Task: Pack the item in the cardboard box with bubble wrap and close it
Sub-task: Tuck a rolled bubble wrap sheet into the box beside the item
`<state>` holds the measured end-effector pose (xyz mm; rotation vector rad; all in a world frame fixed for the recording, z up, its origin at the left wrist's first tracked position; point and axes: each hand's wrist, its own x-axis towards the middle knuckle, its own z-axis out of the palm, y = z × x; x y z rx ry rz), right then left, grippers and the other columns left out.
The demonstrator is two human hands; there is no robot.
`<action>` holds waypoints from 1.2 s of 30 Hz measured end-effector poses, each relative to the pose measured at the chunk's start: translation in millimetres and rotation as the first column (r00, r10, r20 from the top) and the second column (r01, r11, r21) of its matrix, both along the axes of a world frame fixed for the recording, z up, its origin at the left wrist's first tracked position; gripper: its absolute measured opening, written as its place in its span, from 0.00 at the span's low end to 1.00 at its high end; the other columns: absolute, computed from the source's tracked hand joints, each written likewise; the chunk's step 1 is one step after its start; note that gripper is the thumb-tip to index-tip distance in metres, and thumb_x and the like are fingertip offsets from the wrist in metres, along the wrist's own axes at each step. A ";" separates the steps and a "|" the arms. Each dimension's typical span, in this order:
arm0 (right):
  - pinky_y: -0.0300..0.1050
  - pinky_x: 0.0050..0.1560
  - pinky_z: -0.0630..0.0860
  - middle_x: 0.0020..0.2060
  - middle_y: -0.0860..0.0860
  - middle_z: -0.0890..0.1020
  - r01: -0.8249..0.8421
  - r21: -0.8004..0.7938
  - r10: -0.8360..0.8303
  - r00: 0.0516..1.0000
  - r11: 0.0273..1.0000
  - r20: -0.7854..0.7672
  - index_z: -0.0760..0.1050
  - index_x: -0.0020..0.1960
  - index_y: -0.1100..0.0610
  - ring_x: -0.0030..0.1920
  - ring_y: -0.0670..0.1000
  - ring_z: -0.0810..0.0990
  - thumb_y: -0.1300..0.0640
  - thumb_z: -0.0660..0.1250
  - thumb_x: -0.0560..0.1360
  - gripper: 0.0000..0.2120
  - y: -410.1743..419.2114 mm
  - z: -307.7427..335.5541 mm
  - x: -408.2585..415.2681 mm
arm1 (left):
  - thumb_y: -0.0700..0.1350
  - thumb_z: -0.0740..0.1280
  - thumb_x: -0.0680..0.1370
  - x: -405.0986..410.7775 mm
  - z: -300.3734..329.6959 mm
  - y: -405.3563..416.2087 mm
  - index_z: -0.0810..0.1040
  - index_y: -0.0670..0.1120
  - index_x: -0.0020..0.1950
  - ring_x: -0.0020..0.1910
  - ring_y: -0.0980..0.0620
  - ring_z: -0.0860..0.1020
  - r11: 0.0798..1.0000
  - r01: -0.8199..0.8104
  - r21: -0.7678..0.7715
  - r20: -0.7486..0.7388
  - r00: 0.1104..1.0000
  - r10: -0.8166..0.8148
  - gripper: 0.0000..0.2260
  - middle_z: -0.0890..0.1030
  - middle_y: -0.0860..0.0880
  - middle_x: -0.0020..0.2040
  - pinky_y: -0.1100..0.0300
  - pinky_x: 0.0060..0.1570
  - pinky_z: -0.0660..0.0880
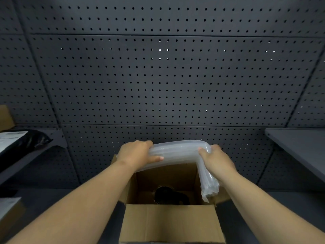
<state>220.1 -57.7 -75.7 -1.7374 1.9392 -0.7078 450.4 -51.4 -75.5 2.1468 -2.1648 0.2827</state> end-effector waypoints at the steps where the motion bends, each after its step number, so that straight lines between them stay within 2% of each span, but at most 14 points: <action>1: 0.43 0.36 0.68 0.51 0.54 0.75 -0.006 -0.003 0.006 1.000 1.000 0.004 0.61 0.71 0.55 0.45 0.53 0.75 0.43 0.52 0.80 0.23 0.7 -2.1 -0.4 | 0.71 0.57 0.72 -0.2 -0.5 -0.2 0.71 0.52 0.53 0.40 0.51 0.78 1.000 0.004 0.010 0.007 1.000 -0.004 0.25 0.75 0.53 0.40 0.54 0.42 0.79; 3: 0.43 0.34 0.69 0.49 0.54 0.76 -0.019 -0.001 0.019 1.000 1.000 0.003 0.61 0.70 0.53 0.43 0.52 0.77 0.45 0.50 0.81 0.21 2.4 -6.8 -2.8 | 0.71 0.57 0.72 -1.1 -1.7 0.9 0.71 0.52 0.54 0.40 0.51 0.77 1.000 0.012 0.029 0.021 1.000 -0.013 0.25 0.75 0.53 0.41 0.55 0.42 0.78; 6: 0.44 0.37 0.73 0.45 0.52 0.76 -0.033 -0.006 0.033 0.999 0.999 -0.004 0.62 0.70 0.52 0.41 0.50 0.76 0.45 0.49 0.82 0.20 3.3 -11.1 -6.1 | 0.71 0.57 0.72 -2.7 -5.0 1.4 0.71 0.52 0.56 0.43 0.50 0.78 0.999 0.018 0.047 0.024 1.000 -0.019 0.26 0.75 0.52 0.43 0.54 0.44 0.79; 10: 0.45 0.38 0.71 0.41 0.50 0.73 -0.042 -0.007 0.043 0.999 0.999 0.026 0.62 0.70 0.52 0.38 0.49 0.73 0.45 0.50 0.82 0.19 3.4 -8.9 -6.9 | 0.71 0.57 0.72 -2.5 -8.9 -1.5 0.71 0.52 0.57 0.44 0.49 0.78 0.999 0.013 0.050 0.005 1.000 -0.013 0.26 0.79 0.50 0.47 0.53 0.45 0.79; 14: 0.45 0.36 0.69 0.44 0.51 0.73 -0.028 -0.016 0.029 0.999 0.999 0.029 0.62 0.70 0.50 0.38 0.49 0.72 0.45 0.50 0.82 0.19 2.7 -8.1 -6.0 | 0.71 0.57 0.72 -3.2 -9.9 -3.3 0.71 0.52 0.57 0.45 0.49 0.79 0.999 0.010 0.047 0.007 1.000 -0.011 0.26 0.80 0.50 0.48 0.53 0.45 0.79; 23: 0.44 0.35 0.70 0.39 0.48 0.74 -0.044 0.012 0.044 0.999 0.999 0.024 0.63 0.68 0.50 0.37 0.49 0.74 0.45 0.50 0.82 0.18 -0.9 -14.7 -5.9 | 0.71 0.57 0.72 -2.9 -11.4 -3.1 0.70 0.51 0.55 0.43 0.51 0.78 0.998 0.002 0.060 0.030 1.000 -0.004 0.26 0.75 0.52 0.43 0.55 0.43 0.79; 30: 0.45 0.38 0.71 0.39 0.48 0.72 -0.065 0.003 0.065 0.996 0.998 0.064 0.64 0.69 0.50 0.38 0.48 0.73 0.46 0.51 0.82 0.18 -0.2 -17.8 -5.3 | 0.71 0.58 0.72 -3.2 -18.9 -1.7 0.71 0.52 0.56 0.44 0.50 0.78 0.997 -0.026 0.076 0.003 1.000 0.026 0.26 0.79 0.51 0.47 0.54 0.45 0.78; 33: 0.43 0.34 0.68 0.36 0.46 0.69 -0.061 0.009 0.061 0.995 0.998 0.074 0.63 0.70 0.50 0.36 0.47 0.70 0.46 0.51 0.82 0.18 -1.9 -23.6 -2.3 | 0.70 0.58 0.72 -1.9 -24.6 -1.2 0.72 0.52 0.56 0.46 0.50 0.78 0.996 -0.028 0.081 -0.001 1.000 0.028 0.25 0.79 0.51 0.48 0.55 0.45 0.77; 36: 0.40 0.29 0.63 0.36 0.48 0.72 -0.047 0.025 0.045 0.996 0.999 0.080 0.63 0.69 0.49 0.33 0.47 0.70 0.46 0.51 0.82 0.18 -4.1 -34.6 1.8 | 0.71 0.58 0.72 1.9 -29.9 -4.9 0.72 0.52 0.57 0.46 0.50 0.79 0.994 -0.026 0.108 0.016 1.000 0.024 0.26 0.80 0.51 0.49 0.55 0.45 0.77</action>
